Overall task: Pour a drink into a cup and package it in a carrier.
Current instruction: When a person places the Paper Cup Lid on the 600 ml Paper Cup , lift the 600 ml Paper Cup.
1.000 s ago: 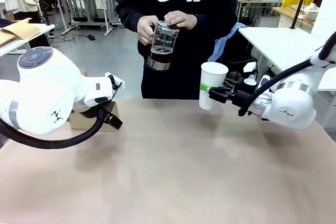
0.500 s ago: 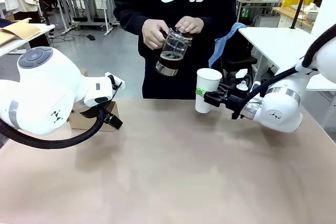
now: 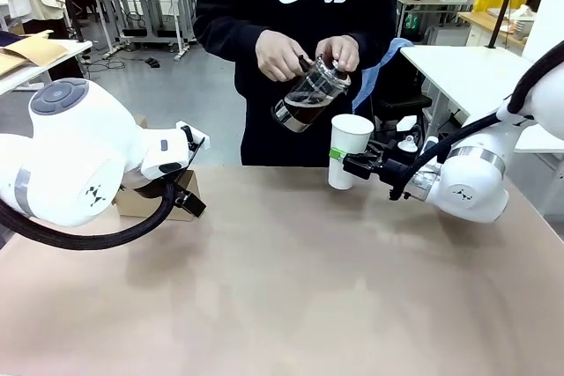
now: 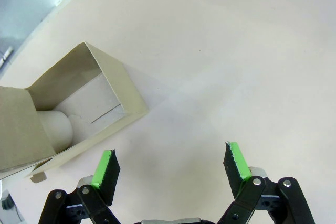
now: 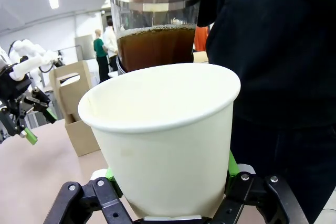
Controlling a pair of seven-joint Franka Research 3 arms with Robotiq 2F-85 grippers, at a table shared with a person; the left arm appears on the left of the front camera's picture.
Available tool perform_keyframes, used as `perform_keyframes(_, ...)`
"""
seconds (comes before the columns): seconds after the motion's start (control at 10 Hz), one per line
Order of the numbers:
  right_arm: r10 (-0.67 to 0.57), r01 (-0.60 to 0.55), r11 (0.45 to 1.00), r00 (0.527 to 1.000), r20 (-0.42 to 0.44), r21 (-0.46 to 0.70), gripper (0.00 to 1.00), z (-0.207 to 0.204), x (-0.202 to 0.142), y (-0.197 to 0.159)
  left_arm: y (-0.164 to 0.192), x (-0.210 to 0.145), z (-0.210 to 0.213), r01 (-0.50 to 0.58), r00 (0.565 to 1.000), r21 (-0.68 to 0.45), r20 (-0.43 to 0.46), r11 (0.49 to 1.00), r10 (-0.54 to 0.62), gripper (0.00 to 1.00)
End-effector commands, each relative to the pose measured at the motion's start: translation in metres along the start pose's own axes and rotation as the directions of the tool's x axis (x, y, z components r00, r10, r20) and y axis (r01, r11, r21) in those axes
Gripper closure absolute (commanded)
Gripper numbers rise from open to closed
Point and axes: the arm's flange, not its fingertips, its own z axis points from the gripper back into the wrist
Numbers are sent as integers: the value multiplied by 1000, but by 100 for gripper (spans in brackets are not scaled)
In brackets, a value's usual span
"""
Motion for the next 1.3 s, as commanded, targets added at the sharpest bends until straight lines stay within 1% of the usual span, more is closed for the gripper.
perform_keyframes(0.0,0,0,1000,1000,-5,-1,19,-1,0,1,0,0,0,0,1000,-1,1,1000,0,0)
perform_keyframes(1.2,0,0,1000,1000,-5,-1,19,-1,0,1,0,0,0,0,1000,-1,1,1000,0,0)
